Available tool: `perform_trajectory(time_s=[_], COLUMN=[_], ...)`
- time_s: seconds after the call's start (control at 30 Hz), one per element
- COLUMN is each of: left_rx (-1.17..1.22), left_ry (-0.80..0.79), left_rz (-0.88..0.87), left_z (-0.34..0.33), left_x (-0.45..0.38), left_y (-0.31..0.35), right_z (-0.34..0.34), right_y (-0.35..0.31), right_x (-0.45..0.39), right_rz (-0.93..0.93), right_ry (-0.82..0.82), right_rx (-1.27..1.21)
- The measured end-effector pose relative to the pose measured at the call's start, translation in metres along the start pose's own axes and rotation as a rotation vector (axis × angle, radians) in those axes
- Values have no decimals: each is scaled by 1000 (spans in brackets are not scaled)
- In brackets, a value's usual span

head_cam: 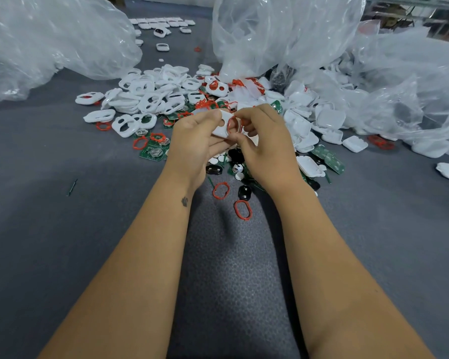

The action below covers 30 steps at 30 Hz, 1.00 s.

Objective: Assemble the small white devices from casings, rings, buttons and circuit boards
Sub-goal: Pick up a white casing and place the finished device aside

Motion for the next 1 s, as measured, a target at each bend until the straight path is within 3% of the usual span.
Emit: perform_trajectory(time_s=[0.57,0.77,1.0], left_rx=[9,186,248], left_ry=[-120,-88,-127], left_rz=[-62,24,-52], left_z=[-10,-8,-10], left_x=[2,0,4], left_y=[5,-1,5], right_z=[9,11,0], right_y=[-2,4,7], right_x=[1,1,4], right_rz=[-19,-187,-302], right_ry=[87,165,116], right_rx=[13,-225,-453])
Point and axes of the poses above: each hand's wrist, its own x-axis away from the middle knuckle, its own z-axis out of the back of the hand, y = z × x, the point moved 9 cm from there along -x, towards the middle knuckle, and after that the axes turned 1 degree about -x, right-handed, at the moved point
